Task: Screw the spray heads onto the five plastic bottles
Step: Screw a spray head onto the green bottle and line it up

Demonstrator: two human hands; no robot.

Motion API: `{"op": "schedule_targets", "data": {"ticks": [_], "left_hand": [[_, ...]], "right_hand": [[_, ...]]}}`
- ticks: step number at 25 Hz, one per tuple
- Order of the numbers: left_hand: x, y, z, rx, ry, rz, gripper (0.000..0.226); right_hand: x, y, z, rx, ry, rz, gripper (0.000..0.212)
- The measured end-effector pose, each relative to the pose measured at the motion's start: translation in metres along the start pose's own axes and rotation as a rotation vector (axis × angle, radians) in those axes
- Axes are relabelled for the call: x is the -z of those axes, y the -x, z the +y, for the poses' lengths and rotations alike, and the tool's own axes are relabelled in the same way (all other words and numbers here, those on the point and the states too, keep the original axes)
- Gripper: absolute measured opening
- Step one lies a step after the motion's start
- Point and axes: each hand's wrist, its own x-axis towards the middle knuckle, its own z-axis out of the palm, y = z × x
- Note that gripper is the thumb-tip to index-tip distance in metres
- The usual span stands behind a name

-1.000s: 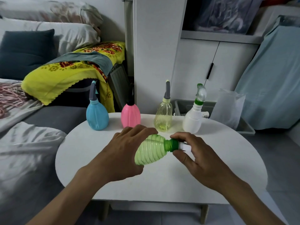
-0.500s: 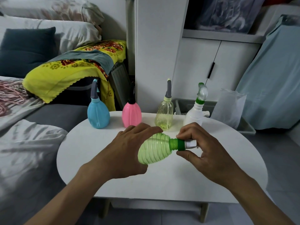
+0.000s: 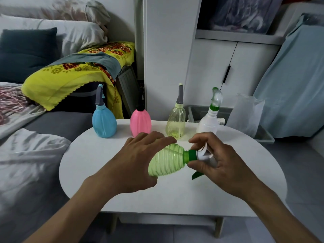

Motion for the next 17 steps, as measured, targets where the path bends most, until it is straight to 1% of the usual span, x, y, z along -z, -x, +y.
{"op": "schedule_targets", "data": {"ticks": [4,8,9,12,13,16,17], "left_hand": [[-0.002,0.001,0.006,-0.015,-0.051,0.038,0.097],[-0.001,-0.001,0.009,0.006,-0.067,0.064,0.096],[-0.001,-0.001,0.01,0.003,-0.071,0.065,0.096],[-0.002,0.0,0.012,-0.01,-0.095,0.064,0.095],[-0.002,0.0,0.012,-0.008,-0.101,0.064,0.095],[-0.001,-0.001,0.011,0.003,-0.105,0.064,0.095],[-0.001,-0.002,0.011,0.0,-0.103,0.066,0.096]], "right_hand": [[-0.002,0.0,0.002,-0.056,-0.019,-0.015,0.028],[-0.003,-0.001,0.001,-0.059,-0.098,-0.005,0.045],[-0.003,-0.002,0.001,-0.067,-0.112,0.001,0.044],[-0.003,-0.002,0.001,-0.086,-0.086,0.007,0.031],[-0.004,-0.002,0.001,-0.089,-0.069,0.0,0.033],[-0.005,0.0,0.001,-0.08,-0.047,-0.013,0.048],[-0.005,0.0,0.001,-0.089,-0.057,-0.013,0.049]]}}
